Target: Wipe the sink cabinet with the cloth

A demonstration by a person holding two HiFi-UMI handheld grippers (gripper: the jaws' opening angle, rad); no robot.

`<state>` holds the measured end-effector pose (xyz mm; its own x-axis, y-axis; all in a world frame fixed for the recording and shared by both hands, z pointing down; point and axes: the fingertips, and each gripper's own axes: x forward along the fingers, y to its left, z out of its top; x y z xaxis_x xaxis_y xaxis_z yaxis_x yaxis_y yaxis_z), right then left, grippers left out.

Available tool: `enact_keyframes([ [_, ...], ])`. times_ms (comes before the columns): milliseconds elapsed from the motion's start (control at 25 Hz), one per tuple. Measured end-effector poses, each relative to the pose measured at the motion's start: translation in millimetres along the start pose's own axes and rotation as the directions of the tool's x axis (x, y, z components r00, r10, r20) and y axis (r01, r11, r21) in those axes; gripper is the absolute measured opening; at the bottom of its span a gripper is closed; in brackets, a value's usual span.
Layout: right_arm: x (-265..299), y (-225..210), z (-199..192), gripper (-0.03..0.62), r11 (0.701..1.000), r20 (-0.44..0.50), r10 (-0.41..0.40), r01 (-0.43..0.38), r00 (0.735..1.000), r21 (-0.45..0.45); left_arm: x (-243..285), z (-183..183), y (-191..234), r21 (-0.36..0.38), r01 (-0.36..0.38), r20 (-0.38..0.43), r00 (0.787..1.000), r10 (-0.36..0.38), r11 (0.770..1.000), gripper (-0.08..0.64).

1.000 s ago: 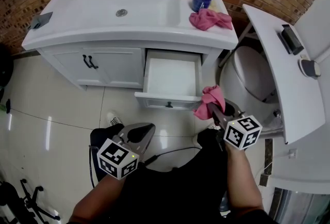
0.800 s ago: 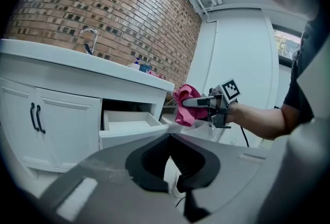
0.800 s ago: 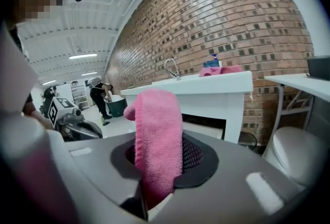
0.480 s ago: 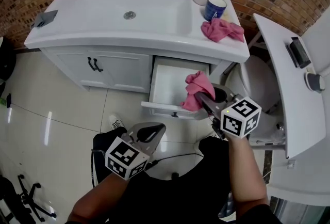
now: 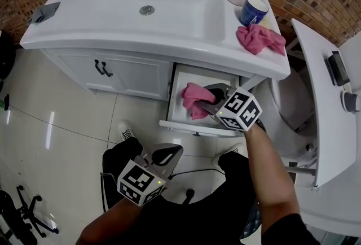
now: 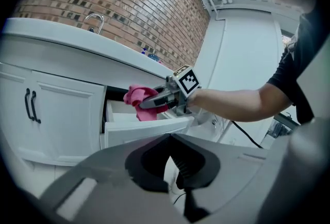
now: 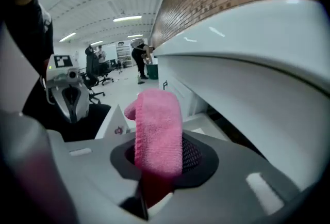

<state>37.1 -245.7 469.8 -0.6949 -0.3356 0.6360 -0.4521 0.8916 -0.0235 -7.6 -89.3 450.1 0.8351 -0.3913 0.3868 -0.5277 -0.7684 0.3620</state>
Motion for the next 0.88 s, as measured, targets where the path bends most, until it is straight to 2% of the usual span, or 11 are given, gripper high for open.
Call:
enact_keyframes([
  [160,38,19,-26,0.095,0.990,-0.105,0.106,-0.115,0.989,-0.082,6,5,8,-0.007,-0.001,0.016,1.000,0.001,1.000,0.005],
  [320,50,24,-35,0.095,0.984,-0.133,0.137,-0.150,0.982,-0.096,7,10,11,-0.005,0.000,0.028,1.000,0.000,1.000,0.005],
  [640,49,18,-44,0.095,0.985,-0.136,0.142,-0.153,0.980,-0.074,9,5,16,-0.019,-0.006,0.028,1.000,0.007,1.000,0.005],
  [880,24,2,-68,0.095,0.992,-0.195,0.091,-0.106,0.977,-0.065,10,8,16,-0.002,-0.002,0.026,1.000,0.002,1.000,0.005],
])
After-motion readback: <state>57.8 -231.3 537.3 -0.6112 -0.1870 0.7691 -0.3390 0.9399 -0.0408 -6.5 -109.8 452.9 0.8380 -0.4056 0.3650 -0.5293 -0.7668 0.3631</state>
